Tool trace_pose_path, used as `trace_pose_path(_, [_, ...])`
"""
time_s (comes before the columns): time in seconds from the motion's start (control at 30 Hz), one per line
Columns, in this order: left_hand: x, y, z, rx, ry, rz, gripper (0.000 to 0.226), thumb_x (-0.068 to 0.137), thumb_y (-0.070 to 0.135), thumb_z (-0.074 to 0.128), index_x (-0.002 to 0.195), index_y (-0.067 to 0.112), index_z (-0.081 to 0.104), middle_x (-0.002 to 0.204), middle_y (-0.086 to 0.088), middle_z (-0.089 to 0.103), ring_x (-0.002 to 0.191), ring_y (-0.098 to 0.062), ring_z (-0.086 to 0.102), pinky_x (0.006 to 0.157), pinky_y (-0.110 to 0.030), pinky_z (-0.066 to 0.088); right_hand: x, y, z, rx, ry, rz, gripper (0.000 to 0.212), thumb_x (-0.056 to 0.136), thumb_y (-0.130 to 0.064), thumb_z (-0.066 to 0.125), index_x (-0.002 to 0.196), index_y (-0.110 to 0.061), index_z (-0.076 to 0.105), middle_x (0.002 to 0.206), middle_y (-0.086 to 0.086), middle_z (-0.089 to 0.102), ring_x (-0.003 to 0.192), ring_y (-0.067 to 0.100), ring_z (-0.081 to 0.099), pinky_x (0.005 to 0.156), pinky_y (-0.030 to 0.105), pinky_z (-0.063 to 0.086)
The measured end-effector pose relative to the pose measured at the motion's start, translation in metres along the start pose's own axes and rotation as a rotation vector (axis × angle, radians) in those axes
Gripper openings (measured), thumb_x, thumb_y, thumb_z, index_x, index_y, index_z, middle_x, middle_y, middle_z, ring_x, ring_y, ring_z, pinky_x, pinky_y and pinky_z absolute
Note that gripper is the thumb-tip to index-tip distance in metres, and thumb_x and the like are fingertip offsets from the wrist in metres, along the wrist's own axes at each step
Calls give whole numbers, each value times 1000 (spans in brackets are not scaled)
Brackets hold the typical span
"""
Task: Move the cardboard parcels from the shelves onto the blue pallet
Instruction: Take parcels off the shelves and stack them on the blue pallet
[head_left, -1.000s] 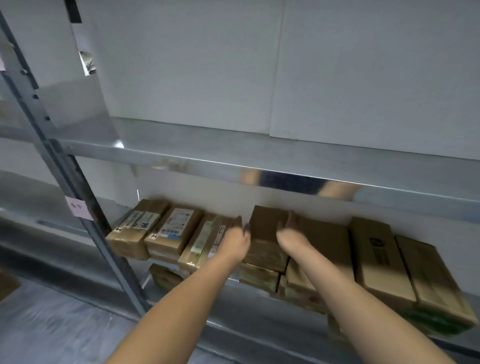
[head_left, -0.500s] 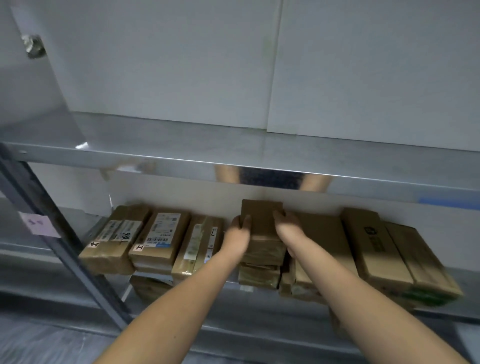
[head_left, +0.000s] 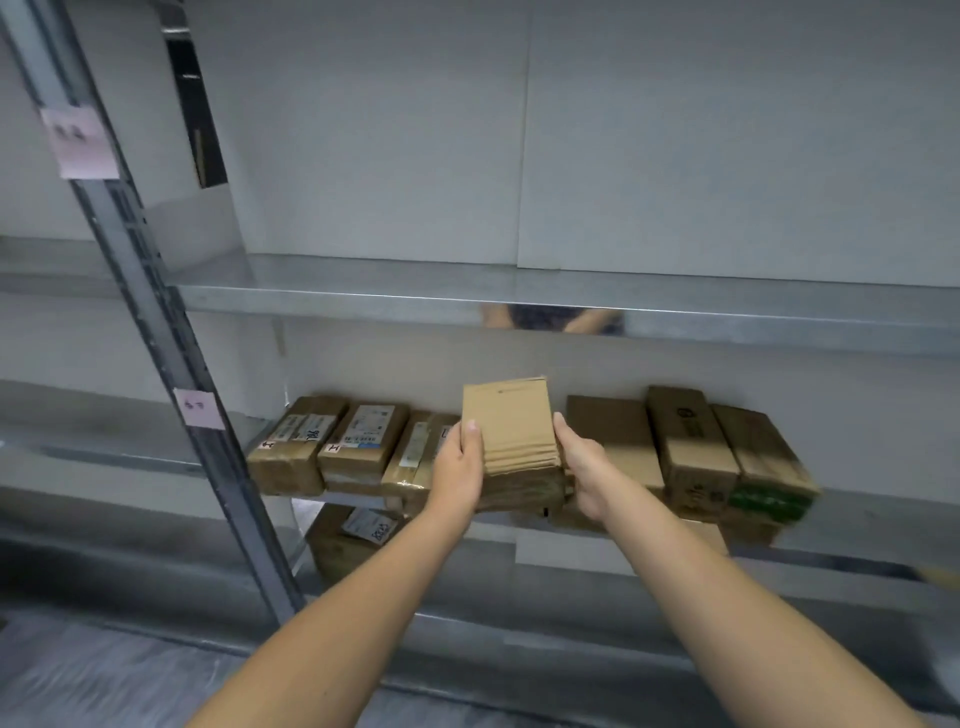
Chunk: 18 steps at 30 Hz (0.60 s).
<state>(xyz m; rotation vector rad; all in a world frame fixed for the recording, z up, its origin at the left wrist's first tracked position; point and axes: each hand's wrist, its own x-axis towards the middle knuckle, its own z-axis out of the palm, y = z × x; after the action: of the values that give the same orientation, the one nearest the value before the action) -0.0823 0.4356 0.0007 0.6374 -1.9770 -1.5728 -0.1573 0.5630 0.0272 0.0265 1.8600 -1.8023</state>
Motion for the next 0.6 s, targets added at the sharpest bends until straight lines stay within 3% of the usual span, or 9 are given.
trace_pose_path(0.1, [-50,5,-13,8,-7,72,31,105,34,37,118,20,61,108,4,64,103,-12,59,75,-18,42,-50,27,-18,14,-169,80,72,89,-72,38,120,-13,65,113,11,72,108,28,66,99,46,50])
trace_pose_path(0.17, [-88,3,-21,20,-21,94,30,104,36,41,123,23,60,113,9,64,113,-13,58,82,-15,45,-81,47,-28,55,-171,70,72,86,-72,43,119,-12,67,109,10,74,106,28,67,98,46,51])
trace_pose_path(0.23, [-126,-1,-28,30,-11,87,40,103,35,45,140,20,53,132,5,57,125,-13,52,100,-23,45,-108,65,-36,111,-194,44,72,83,-70,52,123,-11,64,110,12,73,105,29,68,99,47,50])
trace_pose_path(0.3, [-163,-7,-35,90,7,71,44,104,33,44,147,23,46,138,1,49,126,-14,48,103,-29,41,-135,80,-42,126,-247,42,74,79,-67,60,130,-13,58,114,13,71,107,30,68,100,50,49])
trace_pose_path(0.4, [-205,-12,-45,136,-46,9,48,104,38,42,151,28,38,143,-5,47,128,-16,47,108,-39,43,-167,105,-43,163,-248,56,83,74,-59,73,139,-18,42,120,14,68,106,32,67,95,52,52])
trace_pose_path(0.5, [-227,-4,-54,104,-152,-124,67,97,56,46,155,26,29,149,-11,43,134,-25,46,111,-47,41,-197,121,-35,204,-211,59,85,70,-50,81,137,-22,36,119,13,66,103,32,68,87,54,56])
trace_pose_path(0.6, [-244,6,-69,75,-188,-184,93,83,72,54,156,24,21,153,-11,36,138,-29,40,113,-50,37,-221,128,-22,243,-220,73,68,83,-54,66,136,-24,35,125,13,62,106,35,66,82,58,56])
